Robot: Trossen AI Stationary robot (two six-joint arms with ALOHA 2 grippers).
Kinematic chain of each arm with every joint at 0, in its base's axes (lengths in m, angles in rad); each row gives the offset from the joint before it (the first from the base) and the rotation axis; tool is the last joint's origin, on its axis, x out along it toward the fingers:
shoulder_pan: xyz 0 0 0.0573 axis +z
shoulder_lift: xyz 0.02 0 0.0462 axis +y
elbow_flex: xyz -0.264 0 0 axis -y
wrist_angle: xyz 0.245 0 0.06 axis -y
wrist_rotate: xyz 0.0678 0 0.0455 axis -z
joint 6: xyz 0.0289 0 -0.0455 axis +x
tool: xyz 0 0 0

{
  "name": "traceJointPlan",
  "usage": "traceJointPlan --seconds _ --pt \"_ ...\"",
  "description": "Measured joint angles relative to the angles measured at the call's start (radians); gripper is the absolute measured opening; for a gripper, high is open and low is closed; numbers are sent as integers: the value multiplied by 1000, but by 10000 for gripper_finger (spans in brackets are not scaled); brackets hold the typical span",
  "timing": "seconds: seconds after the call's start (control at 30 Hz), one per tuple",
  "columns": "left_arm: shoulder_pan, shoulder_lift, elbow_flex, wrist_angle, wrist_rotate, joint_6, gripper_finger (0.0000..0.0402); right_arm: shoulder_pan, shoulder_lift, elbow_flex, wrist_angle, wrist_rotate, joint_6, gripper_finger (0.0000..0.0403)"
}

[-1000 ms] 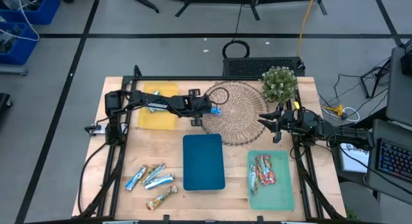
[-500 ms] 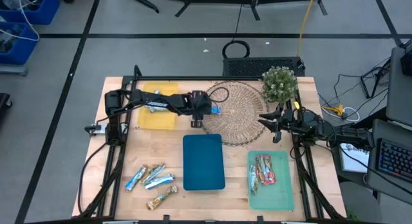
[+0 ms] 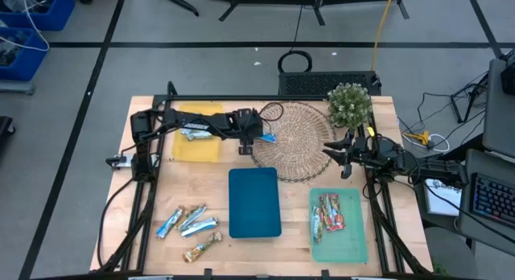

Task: Pick and place Granola Bars by type
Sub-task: Put the blue granola bar into the yellow bin

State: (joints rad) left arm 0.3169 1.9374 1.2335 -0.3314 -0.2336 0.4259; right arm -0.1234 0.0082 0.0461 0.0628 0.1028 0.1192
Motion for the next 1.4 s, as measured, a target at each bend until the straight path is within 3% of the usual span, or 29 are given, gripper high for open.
traceJointPlan --seconds 0.87,1.0,1.17,1.4 --pt "8 51 1 4 24 -59 168 0 0 0 0 0 0 100" --pt "8 25 -2 -12 24 -44 129 0 0 0 0 0 0 100" --pt "8 -6 -2 -19 24 -39 21 0 0 0 0 0 0 100" --pt "0 -8 -2 -17 -19 -45 8 0 0 0 0 0 0 100"
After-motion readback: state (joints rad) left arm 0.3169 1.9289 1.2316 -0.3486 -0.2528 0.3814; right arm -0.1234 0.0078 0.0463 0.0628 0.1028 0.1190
